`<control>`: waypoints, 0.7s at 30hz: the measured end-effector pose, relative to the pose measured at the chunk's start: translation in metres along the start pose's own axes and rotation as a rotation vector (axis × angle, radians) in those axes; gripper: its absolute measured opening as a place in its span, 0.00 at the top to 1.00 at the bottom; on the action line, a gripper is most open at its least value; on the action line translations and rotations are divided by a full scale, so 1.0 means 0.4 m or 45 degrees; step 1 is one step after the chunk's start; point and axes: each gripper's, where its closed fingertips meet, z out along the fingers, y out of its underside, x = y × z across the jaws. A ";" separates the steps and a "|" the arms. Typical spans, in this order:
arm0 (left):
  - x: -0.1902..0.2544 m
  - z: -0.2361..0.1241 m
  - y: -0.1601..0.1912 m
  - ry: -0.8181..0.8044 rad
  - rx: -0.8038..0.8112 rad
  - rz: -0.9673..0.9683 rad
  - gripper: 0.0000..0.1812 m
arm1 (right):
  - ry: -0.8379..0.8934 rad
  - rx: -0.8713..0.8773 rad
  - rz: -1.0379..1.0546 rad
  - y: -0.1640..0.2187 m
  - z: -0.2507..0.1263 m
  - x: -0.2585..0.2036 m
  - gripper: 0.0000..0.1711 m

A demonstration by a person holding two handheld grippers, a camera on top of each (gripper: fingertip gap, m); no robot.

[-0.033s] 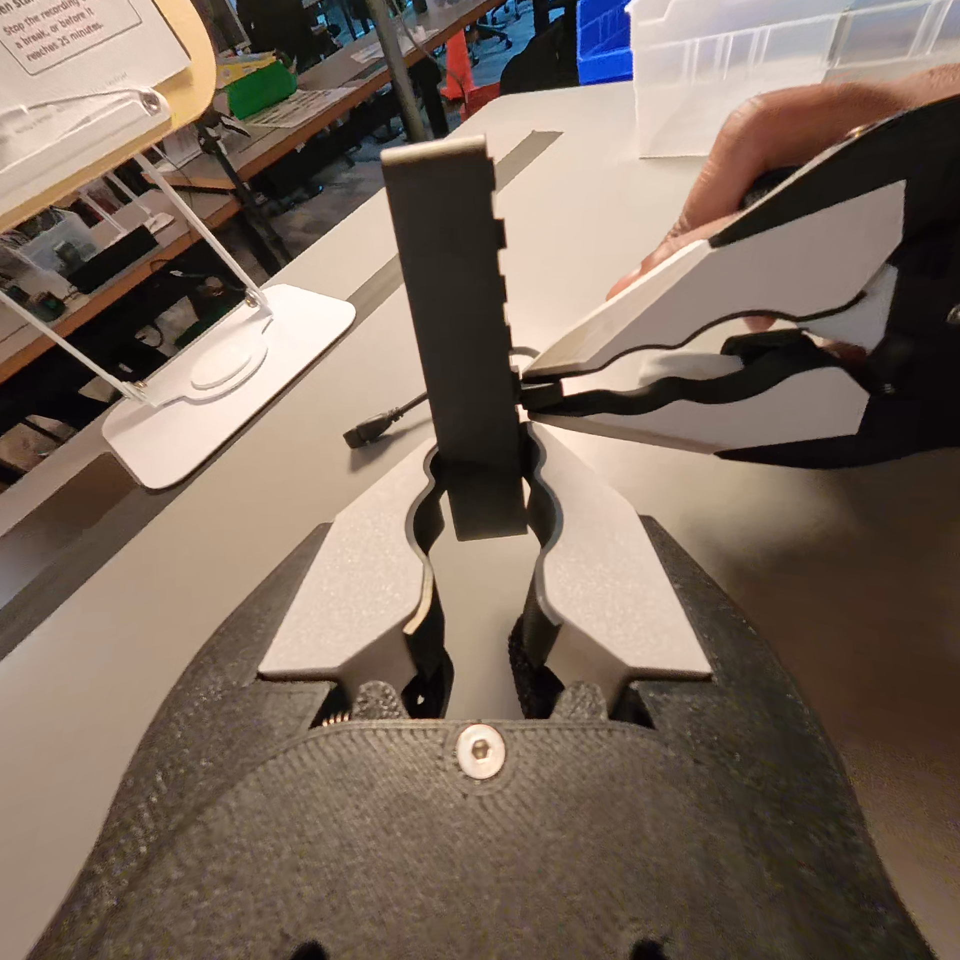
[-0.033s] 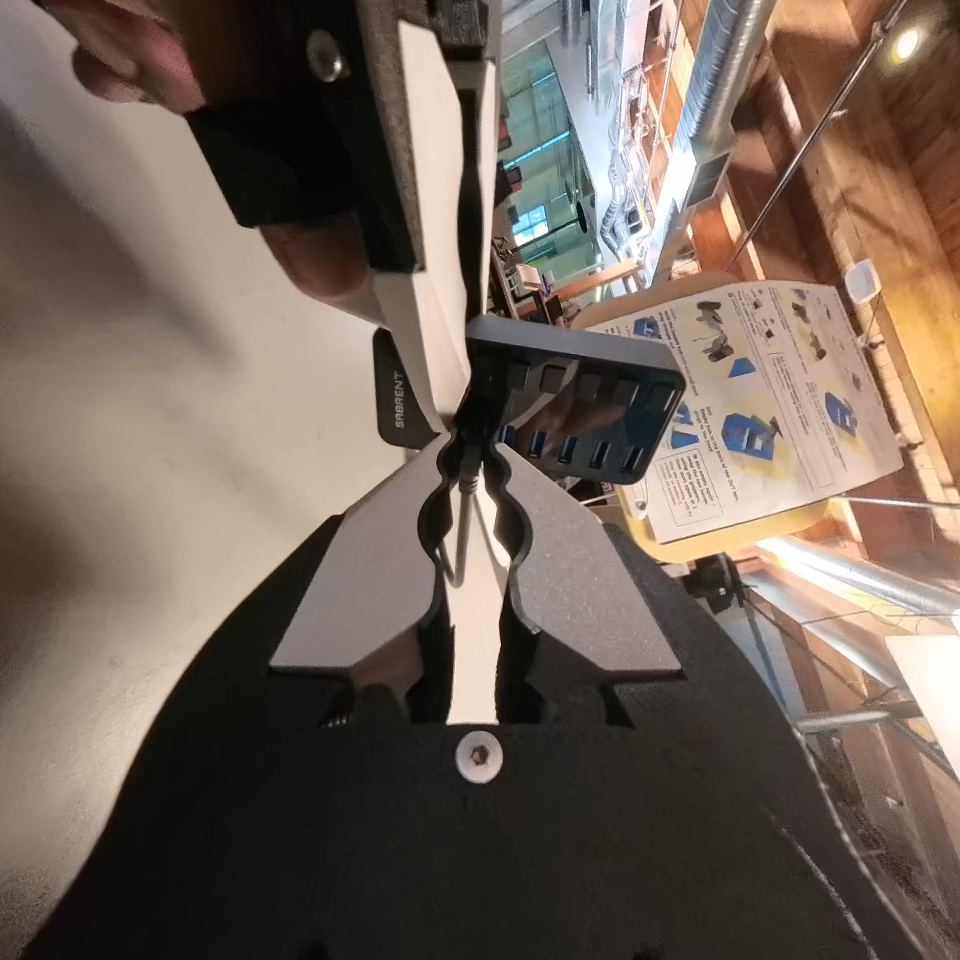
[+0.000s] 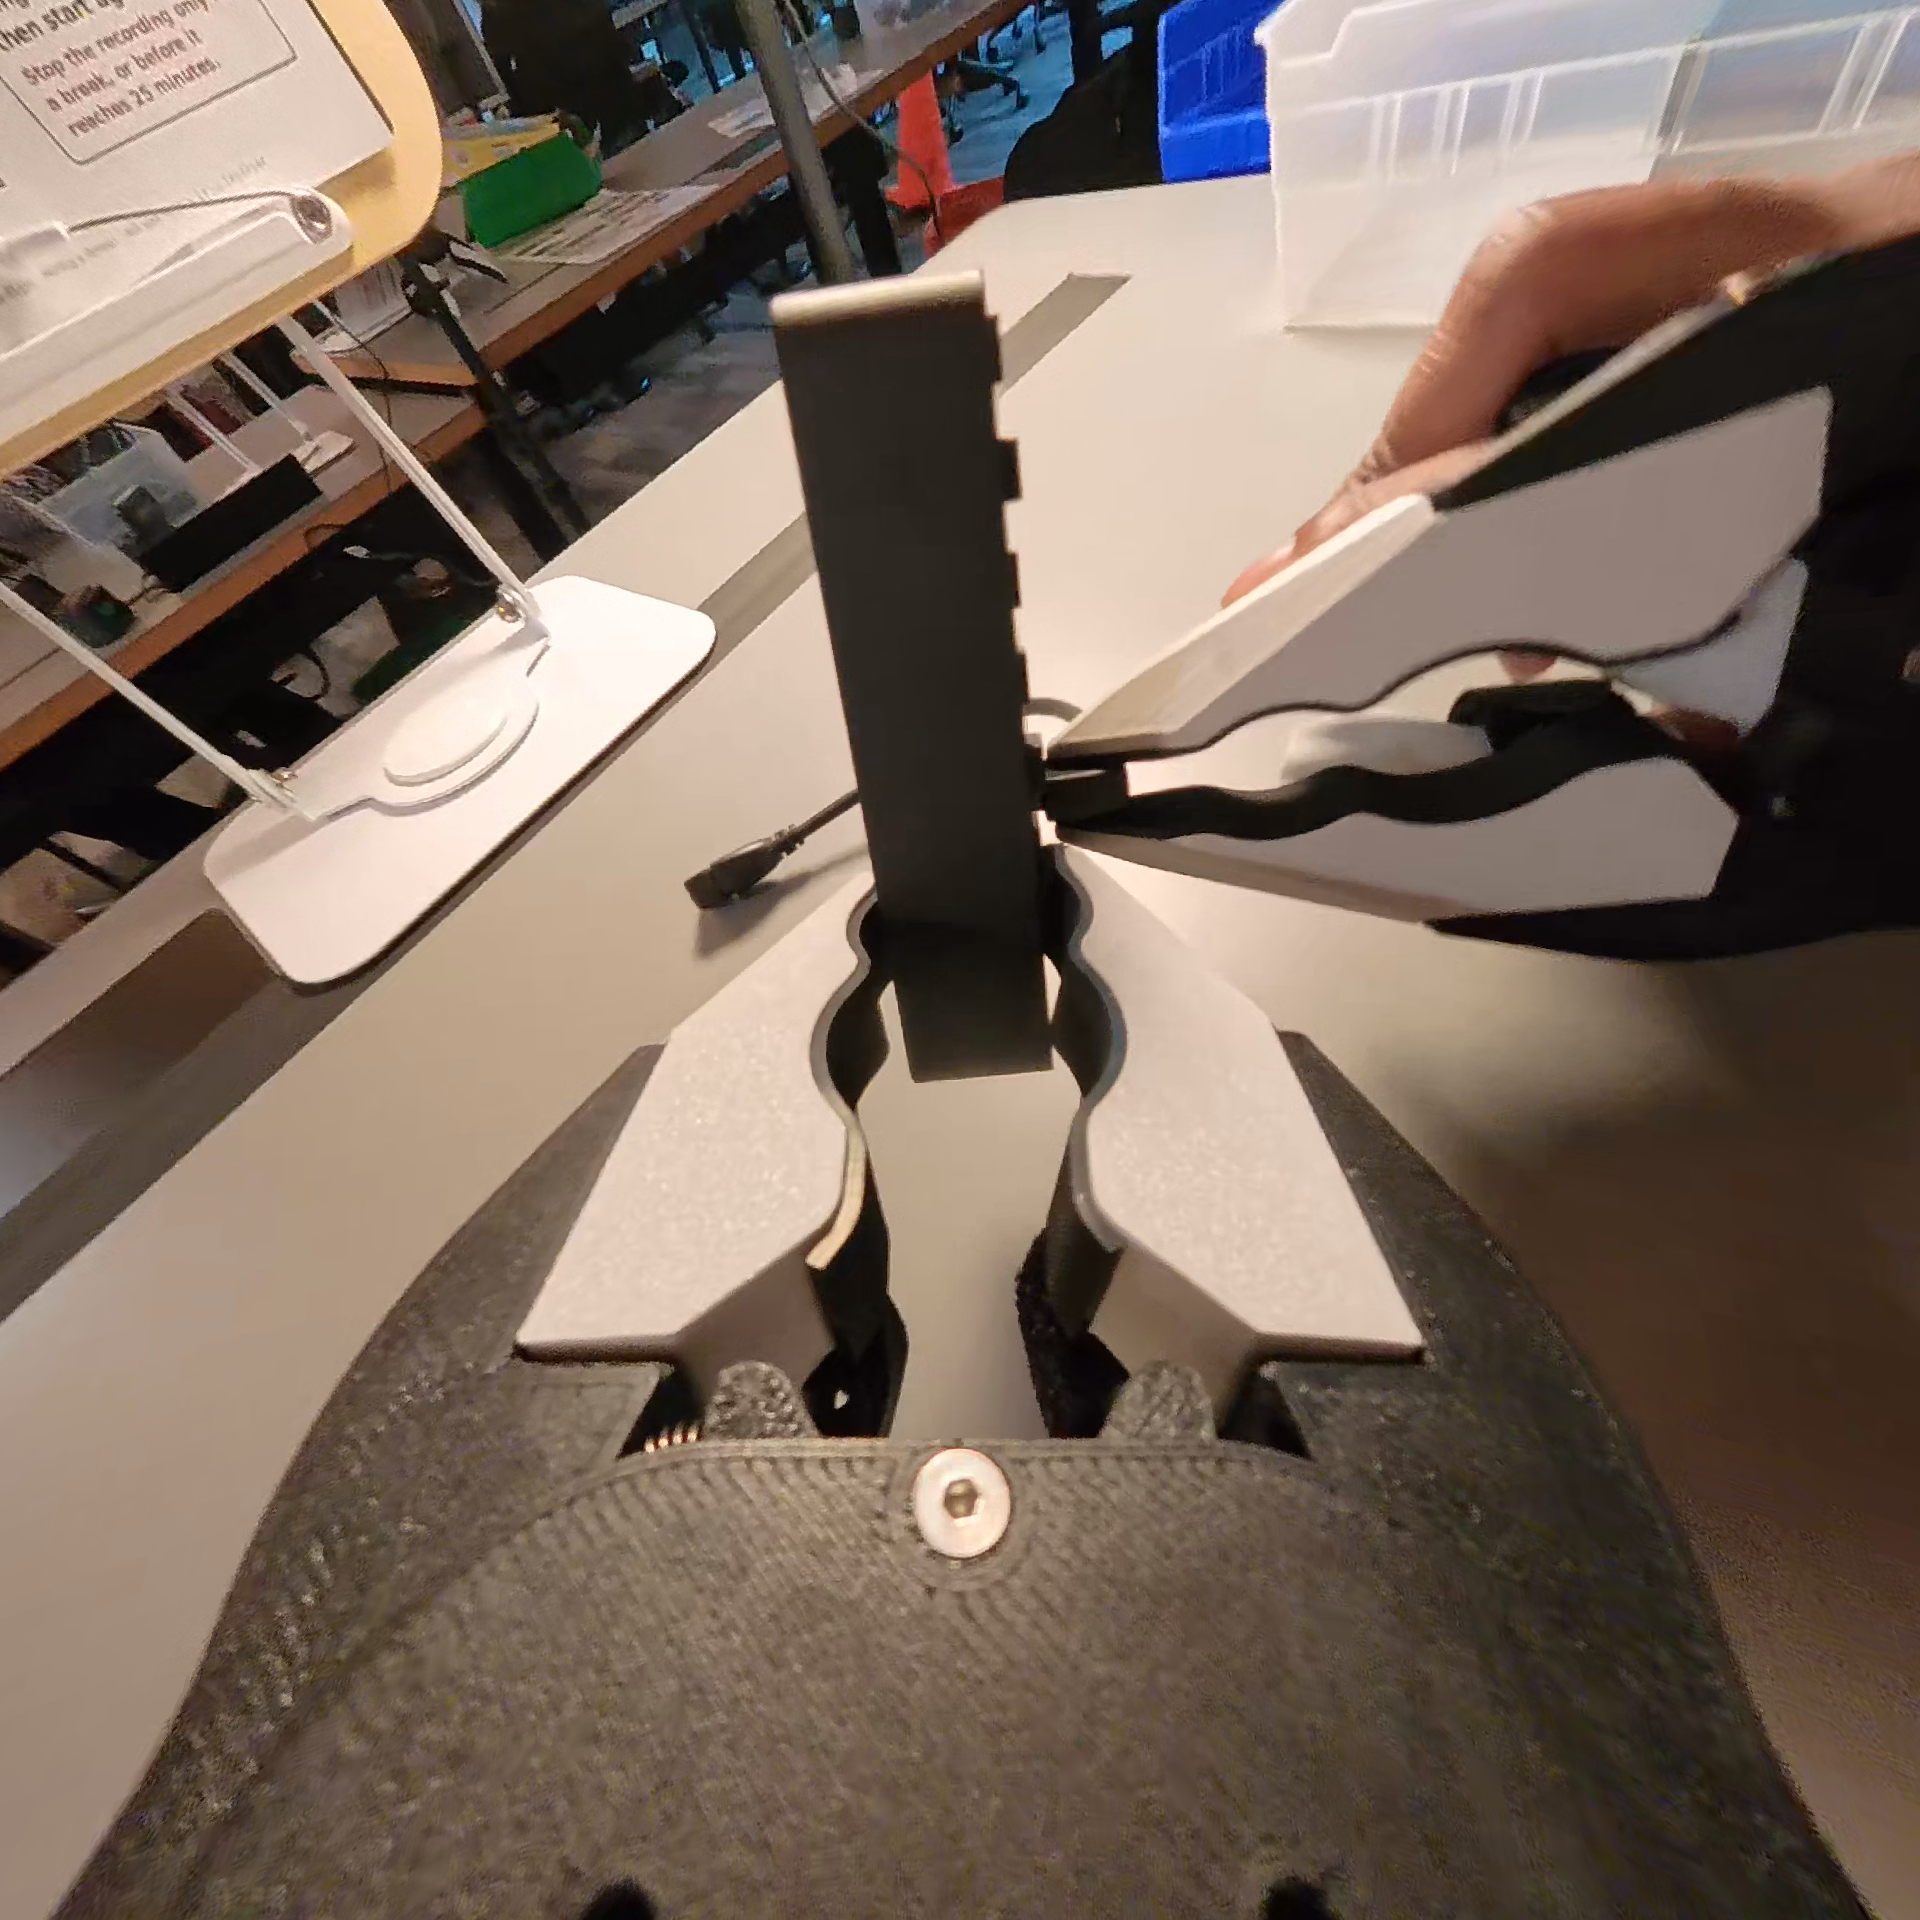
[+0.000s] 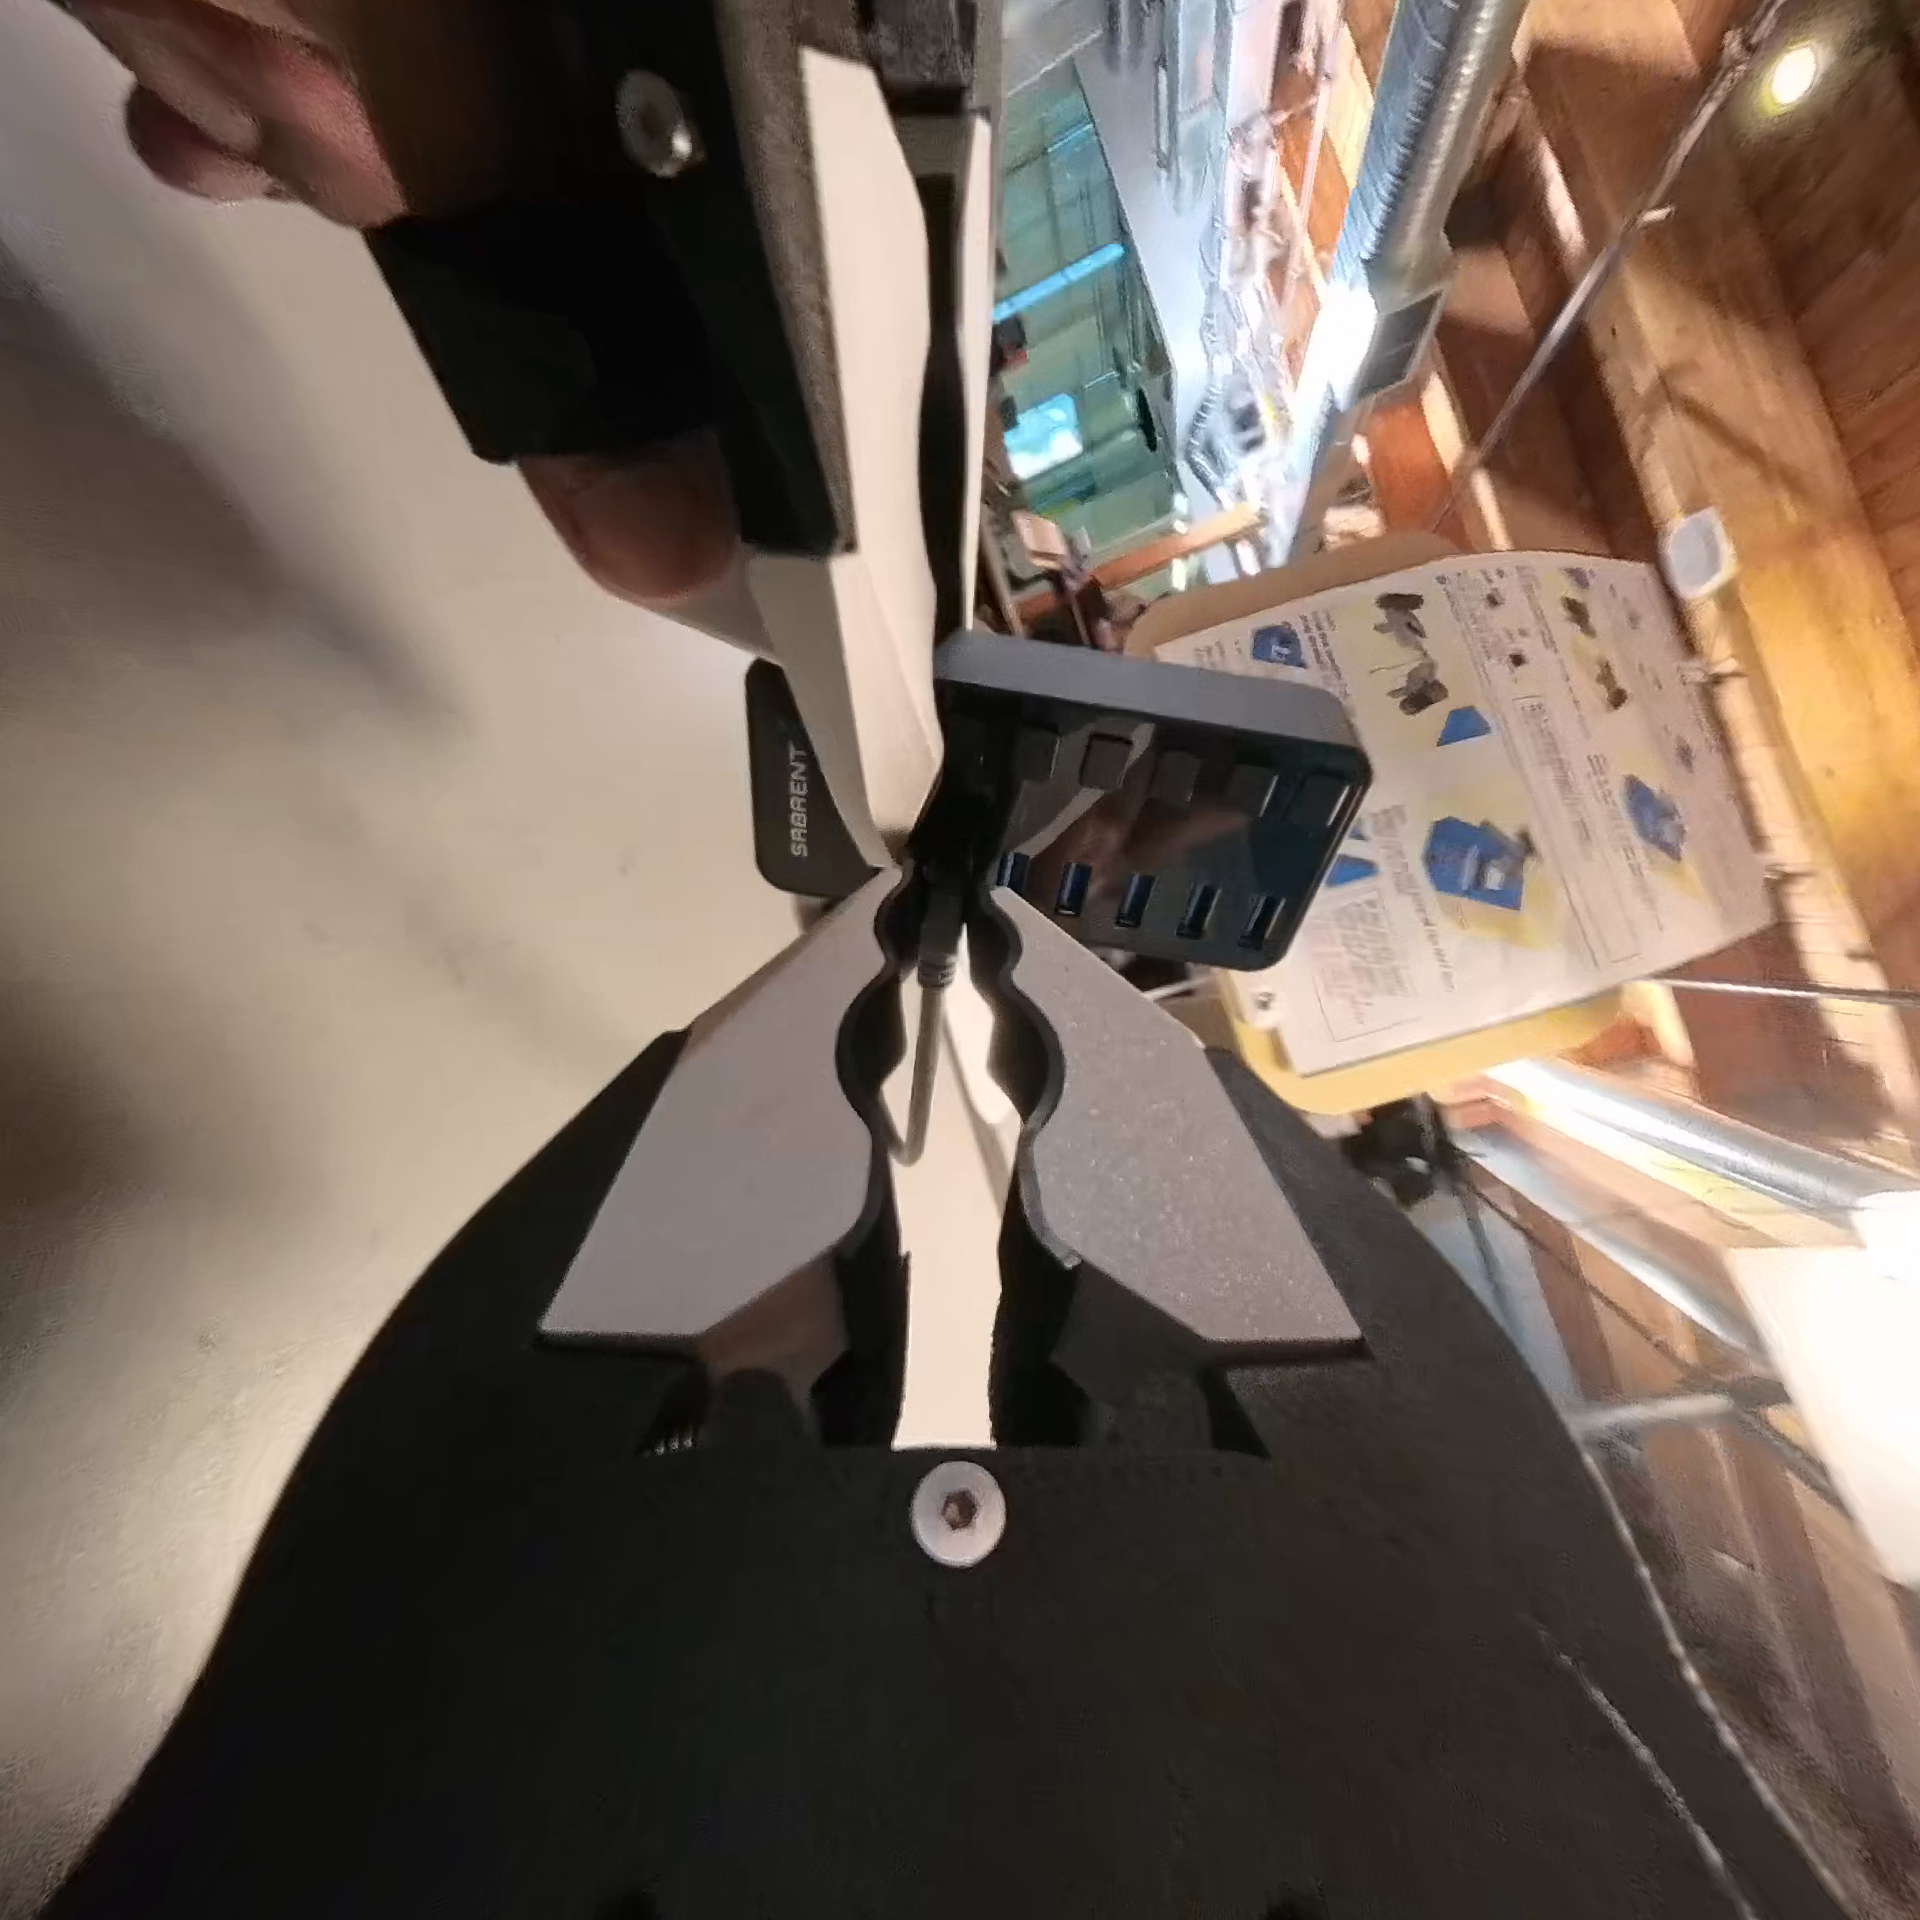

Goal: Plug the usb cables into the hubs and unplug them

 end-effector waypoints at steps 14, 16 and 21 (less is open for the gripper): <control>0.000 -0.002 0.002 0.065 0.035 -0.041 0.82 | 0.000 0.016 -0.031 -0.003 -0.007 0.000 0.95; 0.000 -0.009 -0.001 0.096 0.066 -0.053 0.83 | 0.043 -0.028 -0.075 -0.014 -0.011 0.003 0.95; 0.001 -0.004 0.001 0.052 0.030 -0.020 0.82 | -0.036 0.012 0.056 0.003 -0.009 -0.003 0.95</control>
